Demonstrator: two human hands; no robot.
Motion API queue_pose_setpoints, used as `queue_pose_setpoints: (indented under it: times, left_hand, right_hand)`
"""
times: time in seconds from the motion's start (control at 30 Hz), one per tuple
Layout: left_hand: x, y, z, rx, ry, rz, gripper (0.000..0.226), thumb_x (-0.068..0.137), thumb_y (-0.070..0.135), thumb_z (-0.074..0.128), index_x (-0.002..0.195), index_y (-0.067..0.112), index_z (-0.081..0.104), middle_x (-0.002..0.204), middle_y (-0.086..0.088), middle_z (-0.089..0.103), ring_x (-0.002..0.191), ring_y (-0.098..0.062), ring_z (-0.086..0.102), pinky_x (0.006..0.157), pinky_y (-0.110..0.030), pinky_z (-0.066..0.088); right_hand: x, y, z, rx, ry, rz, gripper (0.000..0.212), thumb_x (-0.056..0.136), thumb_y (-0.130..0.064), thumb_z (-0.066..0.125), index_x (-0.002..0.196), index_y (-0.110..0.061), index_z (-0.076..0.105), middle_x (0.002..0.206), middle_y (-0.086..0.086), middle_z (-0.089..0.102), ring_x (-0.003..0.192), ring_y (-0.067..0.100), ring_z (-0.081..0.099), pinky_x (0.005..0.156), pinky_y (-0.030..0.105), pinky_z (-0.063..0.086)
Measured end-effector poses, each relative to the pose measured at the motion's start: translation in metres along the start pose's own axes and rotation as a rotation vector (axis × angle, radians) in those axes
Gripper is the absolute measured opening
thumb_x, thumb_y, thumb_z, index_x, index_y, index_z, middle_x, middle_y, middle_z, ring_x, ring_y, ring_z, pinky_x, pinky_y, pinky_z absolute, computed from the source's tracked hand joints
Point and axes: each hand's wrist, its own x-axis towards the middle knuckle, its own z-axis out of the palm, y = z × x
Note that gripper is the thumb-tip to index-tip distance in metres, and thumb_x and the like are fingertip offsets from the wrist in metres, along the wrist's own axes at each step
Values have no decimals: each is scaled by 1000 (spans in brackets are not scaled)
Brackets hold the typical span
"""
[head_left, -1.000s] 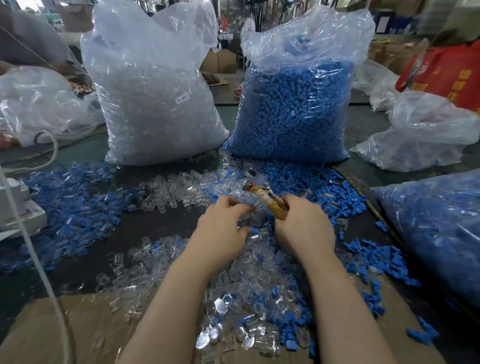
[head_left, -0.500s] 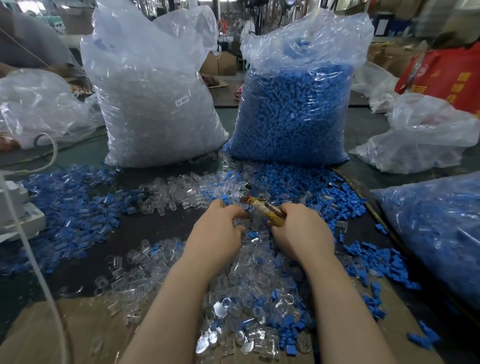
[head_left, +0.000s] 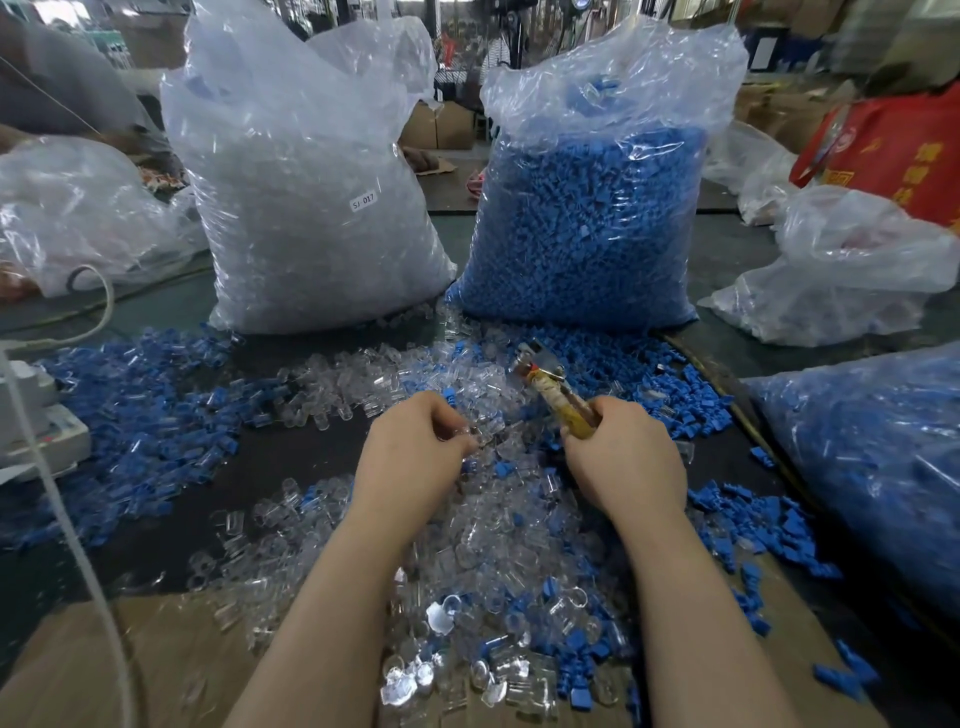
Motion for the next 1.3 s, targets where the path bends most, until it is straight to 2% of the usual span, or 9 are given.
queue_pose_setpoints:
  times: [0.17,0.27,0.43,0.67,0.8,0.9,1.0,1.1,1.3]
  left_hand:
    - [2,-1,-7,-214,79,-74,20,80,19,79,83,27,62,74,4,69,65,-12,66,53,-21,45]
    - [4,-3,-14,-288,141,-94,24,87,12,70,92,34,62,76,2,72,67,-19,71,50,-30,54]
    - [8,-10,-22,-349,258,-130,6,89,22,70,91,27,71,83,0,71,78,-26,70,77,-49,59]
    - [5,-5,-19,-390,223,-125,9,83,20,77,87,23,69,86,-5,71,82,-23,70,83,-45,58]
    - [4,-2,-18,-449,184,-114,10,84,14,76,90,16,69,81,-6,71,53,-4,66,58,-23,53]
    - [2,1,-17,-495,145,-115,9,85,13,75,91,12,69,77,-4,71,50,-4,63,49,-19,51]
    - [1,6,-17,-582,72,-137,6,87,16,73,91,12,71,81,-8,73,67,-15,66,68,-35,60]
    - [1,9,-15,-706,5,-153,7,91,12,67,98,11,69,89,-8,76,76,-11,71,69,-25,60]
    - [-3,18,-11,-909,-96,-174,20,85,1,71,103,8,65,90,-11,75,82,-16,73,69,-19,57]
  right_hand:
    - [-5,-12,-4,165,-130,-236,21,85,-46,68,76,-32,55,67,-14,58,66,12,57,53,26,39]
    - [-10,-23,1,130,-218,-327,24,81,-52,70,76,-33,56,69,-13,59,66,9,57,54,26,40]
    - [-10,-29,8,-98,-179,-401,19,80,-45,67,77,-30,55,76,-11,55,71,16,56,49,24,33]
    - [-14,-27,7,-179,-108,-368,6,81,-30,62,86,-27,61,77,-8,52,62,13,48,47,24,30]
    - [-14,-24,7,-152,-83,-316,6,84,-33,60,86,-27,58,71,-10,52,60,13,47,47,25,30]
    - [-11,-21,5,-27,-116,-238,13,86,-37,62,81,-26,57,71,-8,58,65,16,55,50,26,38]
    - [-8,-16,2,219,-116,-164,15,85,-36,66,79,-23,60,70,-5,62,67,17,60,59,32,50]
    - [-7,-15,0,516,-112,-99,16,87,-30,69,76,-19,64,61,-4,59,57,15,53,57,35,46]
    - [-9,-18,-3,837,-67,-108,14,88,-16,72,78,-24,68,65,-9,66,59,-1,58,54,10,47]
